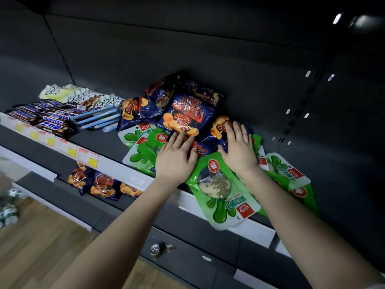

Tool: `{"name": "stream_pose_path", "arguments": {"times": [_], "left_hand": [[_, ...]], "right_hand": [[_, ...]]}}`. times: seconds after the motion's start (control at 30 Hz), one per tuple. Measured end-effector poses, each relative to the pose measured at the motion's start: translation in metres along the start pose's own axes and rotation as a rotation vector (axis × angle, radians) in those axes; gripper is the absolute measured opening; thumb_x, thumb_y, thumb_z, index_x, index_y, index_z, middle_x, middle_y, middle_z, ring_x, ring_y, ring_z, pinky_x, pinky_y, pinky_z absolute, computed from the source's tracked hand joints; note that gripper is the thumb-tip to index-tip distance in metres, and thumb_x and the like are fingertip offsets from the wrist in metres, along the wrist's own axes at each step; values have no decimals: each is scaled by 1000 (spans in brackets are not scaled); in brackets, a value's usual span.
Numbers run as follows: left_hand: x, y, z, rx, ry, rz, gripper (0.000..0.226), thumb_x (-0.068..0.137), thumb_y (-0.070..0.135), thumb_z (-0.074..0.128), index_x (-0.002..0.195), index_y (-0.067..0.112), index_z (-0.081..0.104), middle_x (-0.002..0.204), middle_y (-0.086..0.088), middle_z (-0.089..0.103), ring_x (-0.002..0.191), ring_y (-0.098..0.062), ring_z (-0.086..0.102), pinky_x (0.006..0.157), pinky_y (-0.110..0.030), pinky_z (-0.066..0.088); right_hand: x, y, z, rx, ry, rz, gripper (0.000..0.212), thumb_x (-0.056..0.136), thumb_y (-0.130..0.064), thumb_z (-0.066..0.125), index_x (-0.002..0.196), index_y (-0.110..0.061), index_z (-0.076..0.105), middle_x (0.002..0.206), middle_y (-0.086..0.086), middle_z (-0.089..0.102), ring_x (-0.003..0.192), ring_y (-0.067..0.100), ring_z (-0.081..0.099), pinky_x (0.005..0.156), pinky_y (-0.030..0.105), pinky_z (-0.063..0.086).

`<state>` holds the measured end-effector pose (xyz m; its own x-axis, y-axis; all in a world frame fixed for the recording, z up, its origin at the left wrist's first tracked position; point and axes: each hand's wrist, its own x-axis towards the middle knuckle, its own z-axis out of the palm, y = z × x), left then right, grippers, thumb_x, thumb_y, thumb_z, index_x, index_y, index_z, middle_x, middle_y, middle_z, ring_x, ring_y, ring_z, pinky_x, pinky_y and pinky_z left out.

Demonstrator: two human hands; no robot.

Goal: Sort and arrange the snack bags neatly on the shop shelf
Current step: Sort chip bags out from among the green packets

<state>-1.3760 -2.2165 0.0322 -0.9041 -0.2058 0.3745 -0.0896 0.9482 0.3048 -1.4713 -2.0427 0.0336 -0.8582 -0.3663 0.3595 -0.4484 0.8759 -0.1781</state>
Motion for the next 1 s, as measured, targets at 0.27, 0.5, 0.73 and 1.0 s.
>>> {"name": "stream_pose_path", "arguments": {"times": [0.27,0.5,0.73,1.0], "left_hand": [[1,0,2,6,15,-9,46,97,43,34,141,30,42,152,-1,32,143,-20,22,112,-37,24],[0,3,4,52,42,-21,47,97,42,34,140,27,44,151,-2,34,143,-21,24,111,-38,27],[-1,10,6,76,57,-53,46,97,40,36,139,24,46,151,-4,36,142,-23,26,109,-40,28],[1,23,11,101,59,-111,49,97,42,33,140,22,44,151,-8,34,141,-28,27,110,-42,27]], "right_hand": [[0,1,-1,25,-27,8,83,85,-30,62,150,-18,12,158,10,10,145,30,4,117,48,7],[-3,-2,-3,40,8,35,78,89,-25,57,150,-16,11,157,12,14,144,33,8,115,51,17],[-4,-3,-10,168,75,44,68,91,-17,53,149,-12,16,154,17,18,143,36,12,113,49,25],[-7,3,-35,336,265,-45,57,89,-1,48,143,-5,31,147,18,34,136,34,32,108,45,36]]}}
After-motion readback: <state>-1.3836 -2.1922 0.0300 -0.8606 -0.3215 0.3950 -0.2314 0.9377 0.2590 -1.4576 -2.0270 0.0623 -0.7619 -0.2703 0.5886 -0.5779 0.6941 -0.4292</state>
